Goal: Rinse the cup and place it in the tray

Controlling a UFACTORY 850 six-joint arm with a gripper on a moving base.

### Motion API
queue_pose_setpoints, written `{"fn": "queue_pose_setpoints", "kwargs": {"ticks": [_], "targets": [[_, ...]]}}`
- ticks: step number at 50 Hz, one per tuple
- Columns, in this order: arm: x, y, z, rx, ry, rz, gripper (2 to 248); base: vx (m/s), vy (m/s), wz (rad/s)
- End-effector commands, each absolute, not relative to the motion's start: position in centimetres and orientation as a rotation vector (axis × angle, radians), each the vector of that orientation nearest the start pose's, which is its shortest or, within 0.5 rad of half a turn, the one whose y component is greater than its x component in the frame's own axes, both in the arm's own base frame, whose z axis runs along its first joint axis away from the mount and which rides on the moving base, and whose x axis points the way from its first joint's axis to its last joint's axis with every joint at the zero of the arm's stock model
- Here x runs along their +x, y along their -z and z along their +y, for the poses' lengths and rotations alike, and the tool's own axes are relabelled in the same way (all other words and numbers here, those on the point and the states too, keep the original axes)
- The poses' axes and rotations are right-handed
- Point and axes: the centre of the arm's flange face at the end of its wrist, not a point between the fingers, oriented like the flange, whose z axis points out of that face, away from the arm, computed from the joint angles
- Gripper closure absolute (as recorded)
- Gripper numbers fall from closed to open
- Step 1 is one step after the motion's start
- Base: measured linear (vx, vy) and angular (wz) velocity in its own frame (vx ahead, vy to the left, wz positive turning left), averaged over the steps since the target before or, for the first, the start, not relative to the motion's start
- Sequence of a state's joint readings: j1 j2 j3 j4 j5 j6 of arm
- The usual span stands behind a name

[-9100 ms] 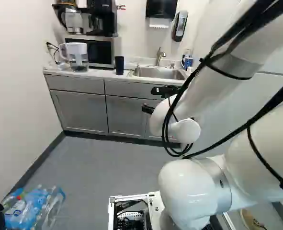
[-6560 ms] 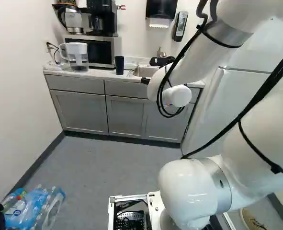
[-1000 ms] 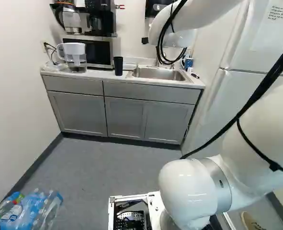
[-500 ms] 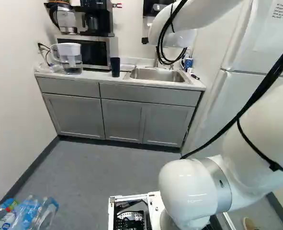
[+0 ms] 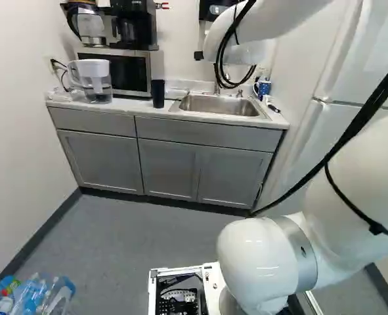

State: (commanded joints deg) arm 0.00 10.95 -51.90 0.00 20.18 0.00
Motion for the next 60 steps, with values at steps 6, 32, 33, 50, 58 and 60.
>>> {"fn": "queue_pose_setpoints", "kwargs": {"ticks": [6, 32, 33, 50, 58, 60], "targets": [[46.27, -67.51, 0.00, -2.352, 2.082, 0.000, 3, 0.106, -0.029, 0.175], [46.27, -67.51, 0.00, -2.352, 2.082, 0.000, 3, 0.108, -0.024, 0.186], [46.27, -67.51, 0.00, -2.352, 2.082, 0.000, 3, 0.104, -0.026, 0.168], [46.27, -67.51, 0.00, -2.352, 2.082, 0.000, 3, 0.105, -0.036, 0.109], [46.27, -67.51, 0.00, -2.352, 2.082, 0.000, 3, 0.111, -0.057, 0.002], [46.27, -67.51, 0.00, -2.352, 2.082, 0.000, 3, 0.115, -0.058, 0.007]]}}
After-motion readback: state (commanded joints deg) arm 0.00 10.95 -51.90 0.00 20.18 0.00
